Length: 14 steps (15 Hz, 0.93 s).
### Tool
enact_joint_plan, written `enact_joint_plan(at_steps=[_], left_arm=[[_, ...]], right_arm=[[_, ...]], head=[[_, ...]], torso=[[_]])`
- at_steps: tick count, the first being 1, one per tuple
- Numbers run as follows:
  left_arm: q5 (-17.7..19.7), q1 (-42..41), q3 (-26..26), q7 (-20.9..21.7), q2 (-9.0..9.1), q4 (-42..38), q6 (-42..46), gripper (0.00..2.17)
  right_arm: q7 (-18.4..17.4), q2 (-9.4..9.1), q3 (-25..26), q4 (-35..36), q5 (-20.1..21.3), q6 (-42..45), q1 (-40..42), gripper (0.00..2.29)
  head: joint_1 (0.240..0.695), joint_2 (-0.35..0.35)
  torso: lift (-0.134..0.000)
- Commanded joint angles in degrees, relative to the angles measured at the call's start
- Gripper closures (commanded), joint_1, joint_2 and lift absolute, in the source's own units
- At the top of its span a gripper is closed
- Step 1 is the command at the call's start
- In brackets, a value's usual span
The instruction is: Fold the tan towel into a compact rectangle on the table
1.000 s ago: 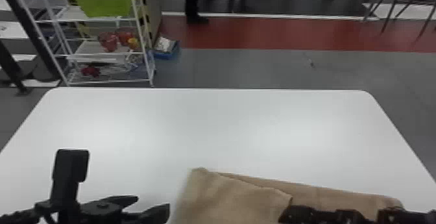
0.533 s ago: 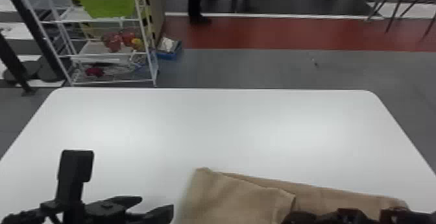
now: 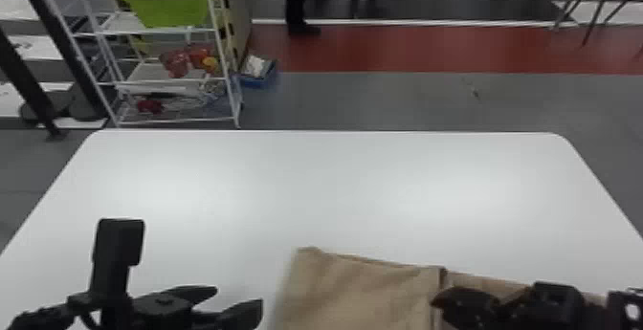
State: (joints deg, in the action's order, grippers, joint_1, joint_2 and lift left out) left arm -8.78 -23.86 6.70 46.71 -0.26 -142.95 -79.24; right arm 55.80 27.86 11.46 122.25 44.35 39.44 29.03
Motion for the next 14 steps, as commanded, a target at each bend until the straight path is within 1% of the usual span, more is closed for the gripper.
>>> enact_joint_plan(at_steps=[1, 2, 3, 4, 5, 7, 8, 9, 10, 11, 12, 13, 14], left_arm=[[0.2, 0.0, 0.3, 0.2, 0.41, -0.3, 0.0, 0.04], [0.4, 0.0, 0.3, 0.2, 0.41, -0.2, 0.2, 0.04], [0.7, 0.0, 0.2, 0.2, 0.41, -0.2, 0.4, 0.05], [0.7, 0.0, 0.1, 0.3, 0.41, -0.2, 0.4, 0.05], [0.8, 0.0, 0.1, 0.3, 0.41, -0.2, 0.5, 0.05], [2.1, 0.0, 1.5, 0.4, 0.41, -0.2, 0.5, 0.05], [2.6, -0.1, 2.0, 0.6, 0.41, -0.3, 0.5, 0.05], [3.0, -0.1, 2.5, 0.6, 0.41, -0.2, 0.7, 0.05], [3.8, -0.1, 3.4, 0.7, 0.41, -0.1, 1.2, 0.05], [4.6, -0.1, 3.9, 0.2, 0.41, 0.4, 3.3, 0.05], [5.9, -0.1, 4.4, -1.5, 0.41, 1.4, 7.0, 0.04], [7.7, -0.1, 5.3, -3.7, 0.41, 3.2, 12.7, 0.04], [9.1, -0.1, 6.1, -5.6, 0.41, 5.1, 17.8, 0.04]], right_arm=[[0.0, 0.17, 6.7, 3.4, -3.2, -0.9, 3.1, 1.4], [0.0, 0.17, 7.4, 3.4, -2.9, -1.1, 4.1, 1.4], [0.1, 0.17, 7.8, 2.9, -1.4, -0.9, 5.4, 1.4], [-0.1, -0.27, 6.6, 1.4, 0.3, -0.6, 5.7, 1.4], [-0.1, -0.7, 5.8, 0.8, 1.0, -0.6, 5.6, 1.4], [-0.1, -0.97, 5.2, 0.9, 1.0, -1.1, 5.2, 1.4], [0.0, -0.97, 5.6, 1.3, 0.7, -1.6, 5.0, 1.4], [0.0, -0.97, 6.6, 2.6, 0.1, -1.8, 5.0, 1.4], [0.0, -0.97, 8.8, 4.7, -1.4, -1.8, 5.7, 1.4], [0.1, -1.06, 11.8, 6.4, -3.1, -2.3, 6.9, 1.4], [0.1, -1.06, 13.7, 6.5, -3.8, -2.3, 7.8, 1.4], [0.2, -1.67, 13.9, 5.8, -3.0, -2.3, 8.3, 1.4], [0.2, -2.55, 13.2, 4.5, -1.5, -2.0, 8.9, 1.4]], head=[[0.695, -0.022], [0.695, -0.041], [0.695, -0.059], [0.695, -0.073], [0.695, -0.088], [0.695, -0.108], [0.695, -0.105], [0.695, -0.099], [0.695, -0.095], [0.695, -0.092], [0.695, -0.093], [0.695, -0.097], [0.695, -0.101]], torso=[[-0.123], [-0.123], [-0.123], [-0.123], [-0.123], [-0.123], [-0.123], [-0.123], [-0.123], [-0.123], [-0.123], [-0.123], [-0.123]])
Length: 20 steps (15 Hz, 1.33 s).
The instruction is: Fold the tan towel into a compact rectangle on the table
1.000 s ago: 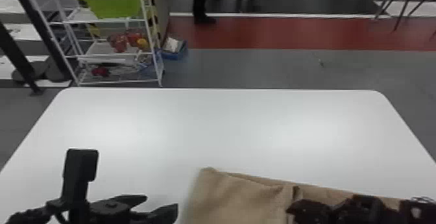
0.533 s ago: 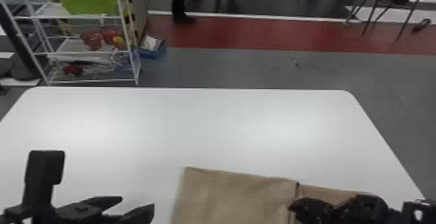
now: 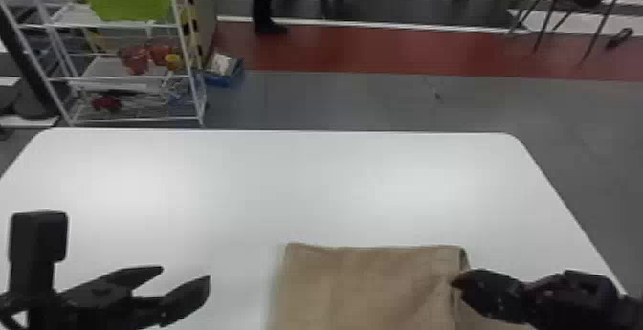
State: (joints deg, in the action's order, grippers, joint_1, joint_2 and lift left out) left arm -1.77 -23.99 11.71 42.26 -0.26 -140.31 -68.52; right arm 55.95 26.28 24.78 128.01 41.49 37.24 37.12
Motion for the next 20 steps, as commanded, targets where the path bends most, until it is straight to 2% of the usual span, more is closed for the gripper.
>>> enact_joint_plan(at_steps=[1, 3, 6, 7, 10, 11, 12, 15, 18, 20], left_arm=[[3.6, 0.3, 1.8, -2.6, 0.41, 5.0, 13.4, 0.04], [6.7, 1.6, 3.8, -4.0, 0.41, 9.1, 20.2, 0.04], [7.8, 2.2, 5.1, -4.2, 0.41, 10.8, 20.2, 0.04], [7.8, 2.3, 5.2, -4.2, 0.41, 11.0, 20.2, 0.04], [7.8, 2.5, 5.2, -4.2, 0.41, 11.2, 20.2, 0.05], [7.8, 2.7, 5.2, -4.2, 0.41, 11.8, 20.2, 0.05], [7.8, 2.7, 5.2, -4.2, 0.41, 12.0, 20.2, 0.05], [7.9, 3.1, 4.6, -4.4, 0.41, 12.9, 20.4, 0.05], [7.9, 3.1, 5.0, -4.3, 0.41, 12.8, 20.4, 0.05], [7.9, 3.1, 5.0, -4.4, 0.41, 12.9, 20.4, 0.05]], right_arm=[[0.0, -1.14, -1.4, -2.9, 3.1, 0.6, 1.2, 1.4], [-0.1, -1.32, -2.2, -4.4, 3.9, 0.4, 0.6, 1.4], [0.1, -1.32, -2.1, -3.5, 3.1, 0.4, 0.4, 1.4], [0.5, -1.41, -0.6, -1.9, 1.9, 0.4, 1.2, 1.4], [1.4, -2.02, 9.2, 1.9, -4.6, 1.6, 5.4, 1.4], [1.2, -2.02, 10.6, 0.7, -4.3, 1.8, 5.9, 1.4], [0.5, -2.2, 10.6, -1.9, -3.8, 2.5, 5.6, 1.4], [-0.4, -2.11, 5.8, -8.0, 0.4, 3.1, 2.6, 1.4], [-0.8, -2.2, 4.8, -7.5, -0.2, 3.2, 1.9, 1.4], [-0.8, -2.72, 8.4, -5.8, -2.3, 5.3, 3.6, 1.4]], head=[[0.695, -0.1], [0.695, -0.087], [0.695, -0.05], [0.695, -0.044], [0.695, -0.042], [0.695, -0.052], [0.695, -0.064], [0.695, -0.133], [0.695, -0.135], [0.695, -0.119]], torso=[[-0.123], [-0.123], [-0.123], [-0.123], [-0.123], [-0.123], [-0.123], [-0.123], [-0.123], [-0.123]])
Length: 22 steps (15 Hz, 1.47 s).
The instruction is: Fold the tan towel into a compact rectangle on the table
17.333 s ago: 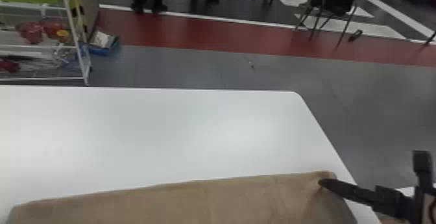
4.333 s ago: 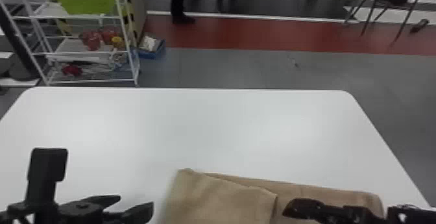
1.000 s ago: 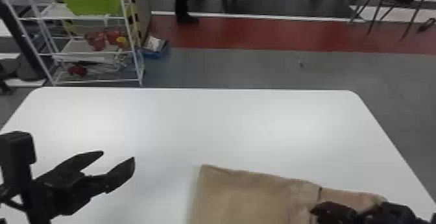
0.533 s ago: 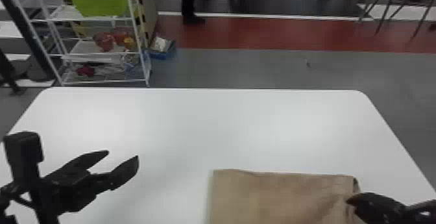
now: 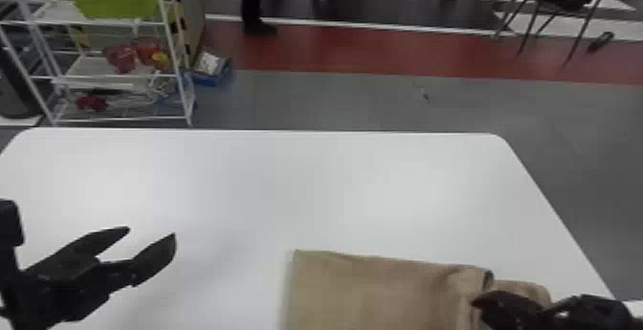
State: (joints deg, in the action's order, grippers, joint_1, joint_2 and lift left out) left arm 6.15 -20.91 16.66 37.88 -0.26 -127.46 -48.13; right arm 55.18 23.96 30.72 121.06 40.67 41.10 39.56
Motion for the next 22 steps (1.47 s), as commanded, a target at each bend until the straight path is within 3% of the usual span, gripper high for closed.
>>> enact_joint_plan(at_steps=[1, 3, 4, 7, 9, 12, 15, 16, 19, 22], left_arm=[[0.0, 0.0, 0.0, -0.2, 0.41, 0.1, 0.0, 0.05], [0.0, 0.0, 0.2, -0.2, 0.41, 0.5, 0.0, 0.05], [0.0, 0.0, 0.2, -0.4, 0.41, 0.7, 0.0, 0.05], [-0.2, 0.3, -1.7, -1.4, 0.41, 1.3, 0.2, 0.05], [-0.4, 0.3, -2.4, -1.5, 0.41, 1.3, 0.2, 0.05], [-0.4, 0.3, -1.9, -1.5, 0.41, 1.4, 0.2, 0.05], [-0.4, 0.4, -1.8, -1.7, 0.41, 2.0, 0.2, 0.05], [-0.4, 0.8, -1.8, -1.8, 0.41, 2.5, 0.4, 0.05], [-0.7, 1.6, -4.0, -2.3, 0.41, 4.0, 1.1, 0.05], [-1.1, 1.5, -4.9, -2.5, 0.41, 4.3, 1.6, 0.05]], right_arm=[[0.0, -0.76, 6.3, 2.3, -4.0, 3.8, 3.3, 1.4], [0.0, -1.64, 14.0, 2.9, -8.3, 8.2, 8.2, 1.4], [-0.2, -1.55, 14.4, 1.0, -8.0, 8.3, 8.5, 1.4], [-2.0, -0.59, 11.1, -6.8, -3.2, 8.5, 3.5, 1.4], [-1.8, -0.06, 9.0, -7.9, -4.5, 6.2, -0.3, 1.4], [-1.7, 0.91, 10.0, -5.5, -6.4, 6.4, -1.2, 1.4], [-1.1, 0.56, 19.2, -2.2, -13.1, 9.4, 5.2, 1.4], [-1.2, 0.73, 20.9, -2.9, -13.6, 9.6, 6.5, 1.4], [-1.8, 1.44, 17.2, -10.2, -8.9, 9.6, 2.9, 1.4], [-1.7, 2.67, 12.4, -12.4, -6.2, 7.6, -1.2, 1.4]], head=[[0.695, -0.113], [0.695, -0.125], [0.695, -0.139], [0.695, -0.212], [0.695, -0.242], [0.695, -0.241], [0.695, -0.23], [0.695, -0.235], [0.695, -0.298], [0.695, -0.334]], torso=[[-0.123], [-0.123], [-0.123], [-0.123], [-0.123], [-0.123], [-0.123], [-0.123], [-0.123], [-0.123]])
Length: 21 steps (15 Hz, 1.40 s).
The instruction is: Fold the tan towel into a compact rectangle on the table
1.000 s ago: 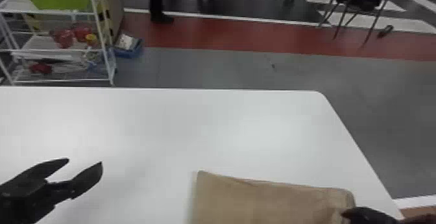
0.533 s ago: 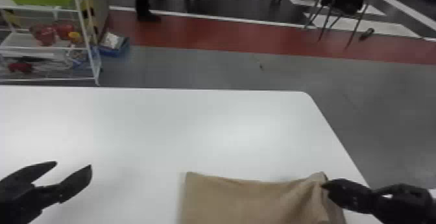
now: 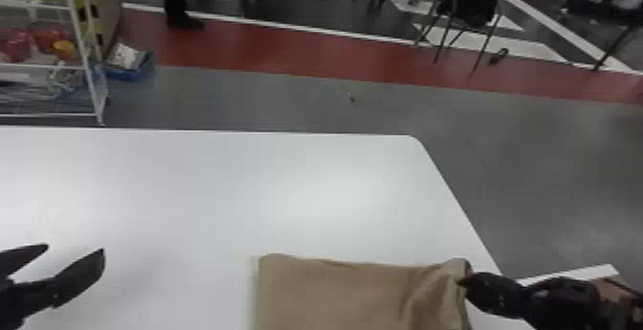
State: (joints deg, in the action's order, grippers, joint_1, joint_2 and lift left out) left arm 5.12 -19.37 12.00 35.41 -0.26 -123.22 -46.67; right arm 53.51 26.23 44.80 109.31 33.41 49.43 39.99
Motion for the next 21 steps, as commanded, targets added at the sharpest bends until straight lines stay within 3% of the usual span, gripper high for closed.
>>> enact_joint_plan(at_steps=[1, 7, 8, 10, 11, 15, 17, 18, 19, 20, 21], left_arm=[[-0.2, -0.4, 0.0, 0.0, 0.41, 0.0, 0.1, 0.05], [-0.1, -0.1, 1.0, 0.3, 0.41, 1.2, 1.0, 0.05], [-0.1, 0.3, 0.7, 0.3, 0.41, 1.6, 1.0, 0.05], [-0.2, 0.8, 0.2, 0.2, 0.41, 2.3, 1.0, 0.05], [-0.3, 0.8, 0.0, 0.2, 0.41, 2.3, 1.0, 0.05], [-0.3, 0.8, 0.2, 0.4, 0.41, 2.3, 1.0, 0.05], [-0.3, 0.8, 0.4, 0.4, 0.41, 2.3, 1.0, 0.05], [-0.3, 0.8, 0.4, 0.4, 0.41, 2.3, 1.0, 0.05], [-0.3, 0.9, 0.2, 0.4, 0.41, 2.3, 1.0, 0.05], [-0.3, 0.9, 0.2, 0.4, 0.41, 2.4, 1.0, 0.05], [-0.3, 0.9, 0.1, 0.3, 0.41, 2.4, 1.0, 0.05]], right_arm=[[0.1, 0.76, -1.7, -0.6, 1.0, -0.7, -1.6, 1.4], [-0.2, 1.11, -0.9, -3.5, 3.0, 0.9, 2.0, 1.35], [-0.4, 1.11, -0.7, -4.5, 2.8, 0.7, 1.9, 1.16], [-0.6, 1.11, 0.5, -5.3, -1.0, -1.1, 0.8, 0.36], [-0.6, 1.11, 1.5, -5.3, -2.5, -1.4, 0.4, 0.22], [-1.0, 1.55, 3.5, -4.5, -3.0, -1.1, 0.0, 0.15], [-0.5, 0.32, 4.0, -3.9, -5.6, -0.7, 1.9, 0.15], [-0.3, -0.3, 4.2, -3.8, -7.4, -0.7, 2.9, 0.15], [2.1, -1.09, 4.3, -2.1, -13.2, -7.4, 3.7, 0.15], [4.1, -2.06, 4.5, 0.5, -19.6, -18.5, 4.4, 0.15], [6.7, -2.85, 4.7, 4.6, -26.6, -35.9, 5.1, 0.16]], head=[[0.695, -0.332], [0.695, -0.32], [0.695, -0.325], [0.695, -0.345], [0.695, -0.35], [0.695, -0.35], [0.695, -0.35], [0.695, -0.35], [0.695, -0.35], [0.695, -0.35], [0.695, -0.35]], torso=[[-0.123], [-0.123], [-0.123], [-0.123], [-0.123], [-0.123], [-0.123], [-0.123], [-0.123], [-0.123], [-0.123]])
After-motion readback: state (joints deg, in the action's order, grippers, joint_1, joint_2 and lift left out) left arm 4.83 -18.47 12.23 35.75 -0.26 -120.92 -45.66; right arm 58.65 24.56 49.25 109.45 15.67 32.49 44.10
